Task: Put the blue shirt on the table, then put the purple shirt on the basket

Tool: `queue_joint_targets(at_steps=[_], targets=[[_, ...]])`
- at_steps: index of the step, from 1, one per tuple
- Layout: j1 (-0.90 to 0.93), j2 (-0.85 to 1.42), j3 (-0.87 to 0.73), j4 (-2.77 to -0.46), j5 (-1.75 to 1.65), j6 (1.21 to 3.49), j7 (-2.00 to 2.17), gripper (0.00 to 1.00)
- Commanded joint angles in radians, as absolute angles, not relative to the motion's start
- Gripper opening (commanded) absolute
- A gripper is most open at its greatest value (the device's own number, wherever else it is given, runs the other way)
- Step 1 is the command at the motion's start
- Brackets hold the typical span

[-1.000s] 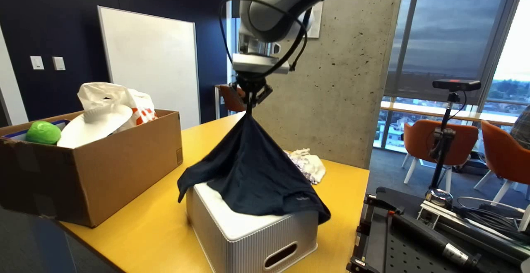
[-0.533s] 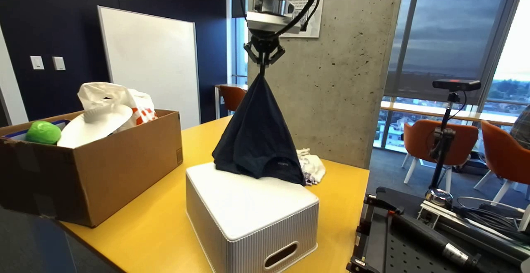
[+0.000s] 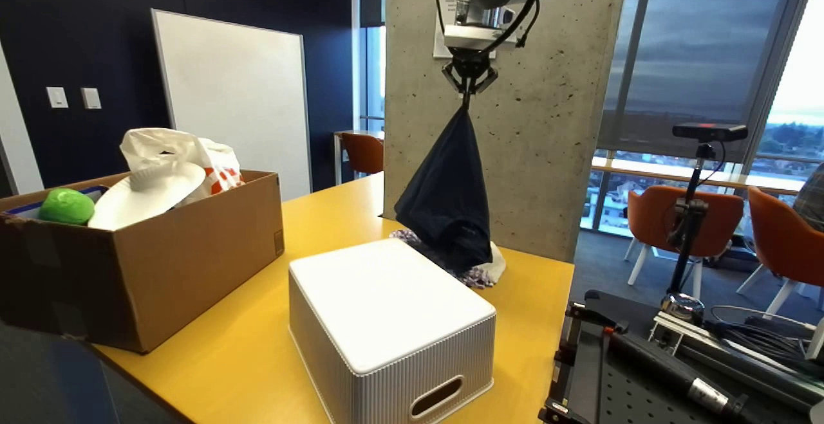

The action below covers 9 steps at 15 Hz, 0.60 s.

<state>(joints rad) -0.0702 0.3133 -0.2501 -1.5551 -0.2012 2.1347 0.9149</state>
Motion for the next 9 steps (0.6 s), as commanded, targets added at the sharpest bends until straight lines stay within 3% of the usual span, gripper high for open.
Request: queue_joint_targets(at_steps=[1,9], targets=[[-0.112,0.272,-0.260,-1.620,-0.193,2.152,0.917,0.01],[-0.203,0.361,-0.260,-1.737,-0.085,2.243,0.890,0.01]])
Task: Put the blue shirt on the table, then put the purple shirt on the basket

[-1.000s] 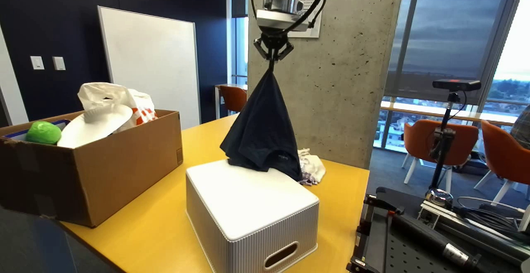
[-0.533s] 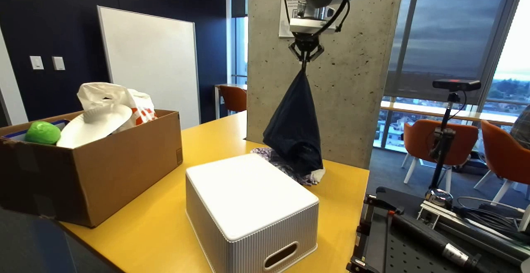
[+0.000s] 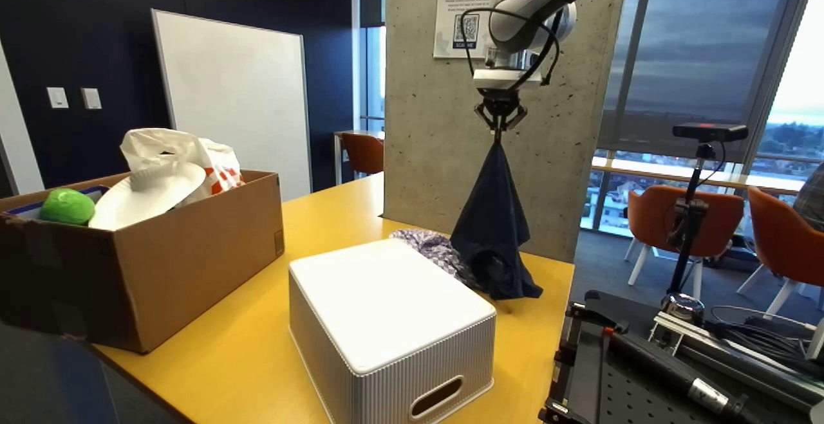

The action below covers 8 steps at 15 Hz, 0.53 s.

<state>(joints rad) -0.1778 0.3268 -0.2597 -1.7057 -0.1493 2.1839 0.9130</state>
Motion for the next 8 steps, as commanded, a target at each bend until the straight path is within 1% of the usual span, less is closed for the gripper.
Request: queue_joint_targets(at_steps=[1,5,8], targets=[[-0.210,0.381,-0.256,-1.753,-0.060,2.263,0.885,0.01],[-0.238,0.504,-0.246,-1.802,0.052,2.348,0.848,0.01],[-0.243,0.622,-0.231,-1.779,0.119,2.386,0.825,0.01]])
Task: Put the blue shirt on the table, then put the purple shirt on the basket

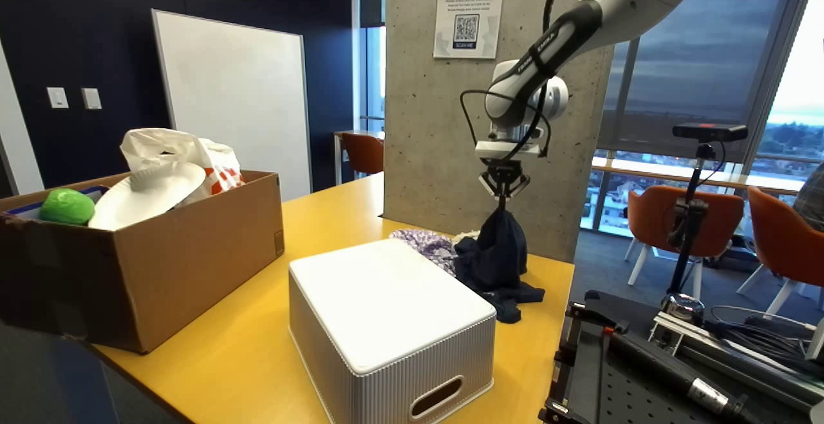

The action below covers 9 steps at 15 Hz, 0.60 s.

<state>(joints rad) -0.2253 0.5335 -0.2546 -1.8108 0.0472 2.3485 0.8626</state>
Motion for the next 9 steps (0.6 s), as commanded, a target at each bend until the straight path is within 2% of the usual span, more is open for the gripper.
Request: queue_joint_targets(at_steps=[1,9], targets=[[-0.243,0.659,-0.229,-1.762,0.135,2.384,0.820,0.01],[-0.170,0.828,-0.248,-1.578,0.140,2.414,0.881,0.01]])
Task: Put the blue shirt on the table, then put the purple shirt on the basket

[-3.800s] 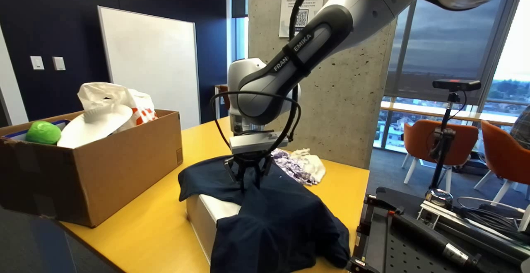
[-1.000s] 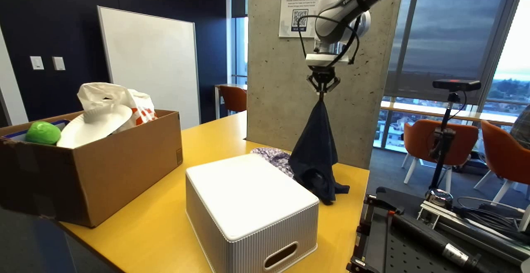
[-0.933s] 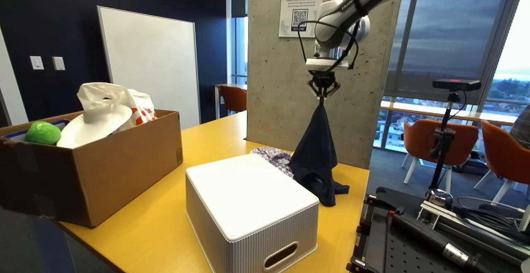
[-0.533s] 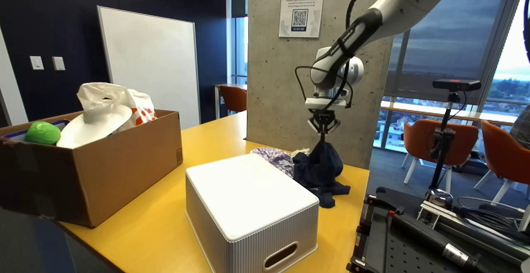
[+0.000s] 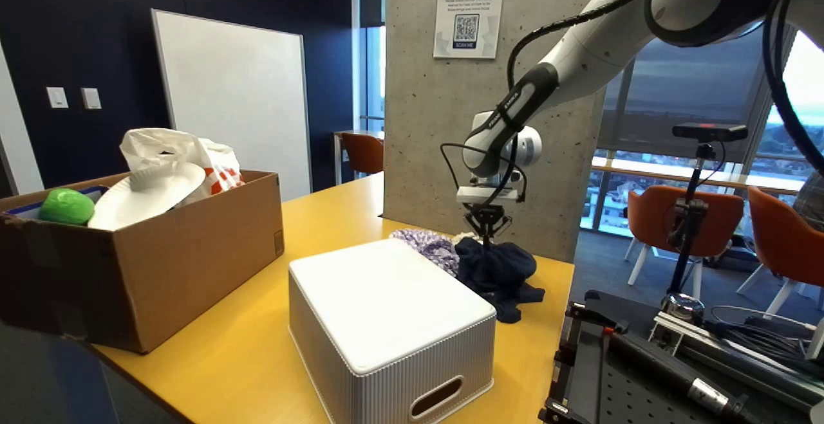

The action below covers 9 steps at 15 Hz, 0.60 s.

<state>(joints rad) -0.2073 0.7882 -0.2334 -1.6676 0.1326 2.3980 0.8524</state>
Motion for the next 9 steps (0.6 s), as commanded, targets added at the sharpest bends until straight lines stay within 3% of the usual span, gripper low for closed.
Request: queue_joint_targets(at_steps=[1,2,9], targets=[[-0.163,0.840,-0.246,-1.549,0.139,2.404,0.886,0.16],[-0.157,0.846,-0.239,-1.526,0.144,2.400,0.892,0.29],[-0.162,0.888,-0.241,-1.332,0.140,2.336,0.907,0.77]])
